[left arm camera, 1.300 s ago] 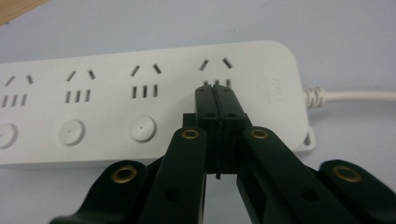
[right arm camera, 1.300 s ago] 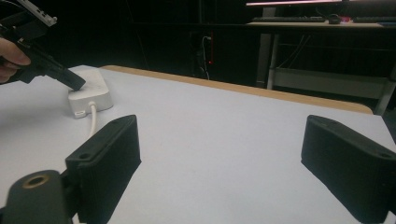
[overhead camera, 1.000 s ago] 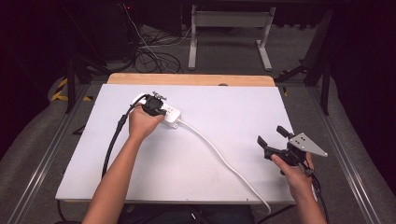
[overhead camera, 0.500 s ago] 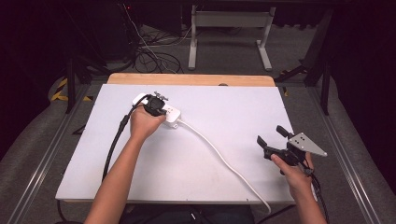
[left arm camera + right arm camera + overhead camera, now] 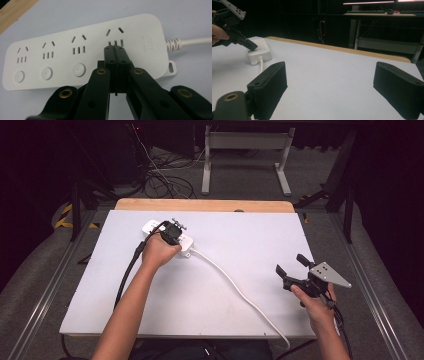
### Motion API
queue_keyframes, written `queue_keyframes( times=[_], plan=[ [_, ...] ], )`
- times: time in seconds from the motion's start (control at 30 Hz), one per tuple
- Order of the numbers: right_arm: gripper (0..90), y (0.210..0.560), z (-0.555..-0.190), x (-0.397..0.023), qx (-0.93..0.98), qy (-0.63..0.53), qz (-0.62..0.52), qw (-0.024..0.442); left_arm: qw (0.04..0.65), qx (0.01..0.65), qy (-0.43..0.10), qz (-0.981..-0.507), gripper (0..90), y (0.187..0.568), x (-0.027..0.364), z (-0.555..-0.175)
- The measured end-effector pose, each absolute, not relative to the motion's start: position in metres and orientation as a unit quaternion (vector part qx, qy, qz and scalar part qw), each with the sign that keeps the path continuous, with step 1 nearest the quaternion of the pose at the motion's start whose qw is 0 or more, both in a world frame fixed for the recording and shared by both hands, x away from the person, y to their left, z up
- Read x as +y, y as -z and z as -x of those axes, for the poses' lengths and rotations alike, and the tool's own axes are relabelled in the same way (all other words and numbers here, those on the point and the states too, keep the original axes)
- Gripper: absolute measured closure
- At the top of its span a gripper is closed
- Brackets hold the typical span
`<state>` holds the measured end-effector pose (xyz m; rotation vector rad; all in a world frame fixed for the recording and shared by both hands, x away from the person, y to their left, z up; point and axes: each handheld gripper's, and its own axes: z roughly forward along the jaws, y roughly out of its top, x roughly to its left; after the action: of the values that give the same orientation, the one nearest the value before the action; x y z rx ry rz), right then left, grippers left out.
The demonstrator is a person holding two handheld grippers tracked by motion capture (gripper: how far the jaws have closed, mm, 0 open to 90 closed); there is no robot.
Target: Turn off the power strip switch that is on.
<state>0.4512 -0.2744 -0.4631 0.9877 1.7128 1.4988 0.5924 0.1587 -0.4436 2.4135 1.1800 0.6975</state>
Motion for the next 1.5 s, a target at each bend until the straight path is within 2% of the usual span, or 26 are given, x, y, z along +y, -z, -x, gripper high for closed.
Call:
queue_keyframes(
  times=[0.23, 1.5],
  plan=[
    [12.1, 0.4623, -0.4509, -0.2748, 0.652, -0.572, -0.376, 0.326, 0.171, 0.41, -0.254, -0.859, 90.0, 0.4448, 0.1548, -0.5905],
    [12.0, 0.4638, -0.4517, -0.2736, 0.656, -0.569, -0.376, 0.323, 0.19, 0.422, -0.209, -0.862, 90.0, 0.4396, 0.164, -0.6001]
  ],
)
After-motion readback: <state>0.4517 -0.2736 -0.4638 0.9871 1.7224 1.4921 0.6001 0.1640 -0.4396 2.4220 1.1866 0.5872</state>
